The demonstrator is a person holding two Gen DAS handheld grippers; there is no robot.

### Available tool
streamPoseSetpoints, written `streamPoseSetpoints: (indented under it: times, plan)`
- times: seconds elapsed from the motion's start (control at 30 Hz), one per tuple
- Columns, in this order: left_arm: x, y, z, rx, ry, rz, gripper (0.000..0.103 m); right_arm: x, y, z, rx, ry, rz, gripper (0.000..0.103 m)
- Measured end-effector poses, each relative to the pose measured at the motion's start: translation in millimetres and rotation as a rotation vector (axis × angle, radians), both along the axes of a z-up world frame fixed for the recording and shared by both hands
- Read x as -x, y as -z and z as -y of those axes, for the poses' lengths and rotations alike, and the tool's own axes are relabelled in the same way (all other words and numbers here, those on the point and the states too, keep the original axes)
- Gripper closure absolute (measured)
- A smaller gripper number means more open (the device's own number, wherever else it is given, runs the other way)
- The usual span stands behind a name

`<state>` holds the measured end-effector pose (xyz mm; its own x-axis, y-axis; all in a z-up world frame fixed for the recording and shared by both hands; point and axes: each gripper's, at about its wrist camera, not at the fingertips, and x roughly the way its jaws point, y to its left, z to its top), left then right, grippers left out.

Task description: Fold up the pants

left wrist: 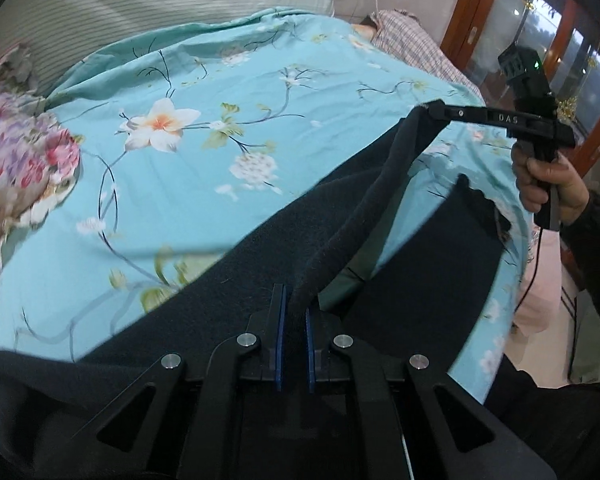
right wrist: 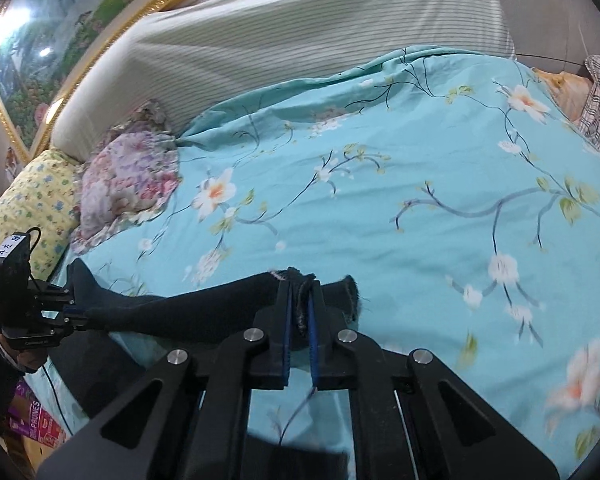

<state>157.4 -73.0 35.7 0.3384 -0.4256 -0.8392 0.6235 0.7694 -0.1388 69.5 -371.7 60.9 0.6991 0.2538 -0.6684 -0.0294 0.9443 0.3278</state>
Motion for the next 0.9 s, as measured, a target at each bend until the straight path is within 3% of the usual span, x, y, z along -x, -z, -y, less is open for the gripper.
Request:
streamPoseSetpoints:
  times: [0.43, 0.73, 0.9]
  plan:
    - [74, 9, -3, 0.083, -0.045, -0.015, 0.097, 95, 14, -1, -0.045, 0.009, 0.03, 0.095]
    - [96, 22, -5, 0.099, -0.069, -0.021, 0.097, 130, 33, -3, -0.046, 0.037, -0.001, 0.095]
    - [106, 22, -5, 0.086, -0.057, -0.006, 0.096, 140, 29, -8, -0.021, 0.035, 0.002, 0.096]
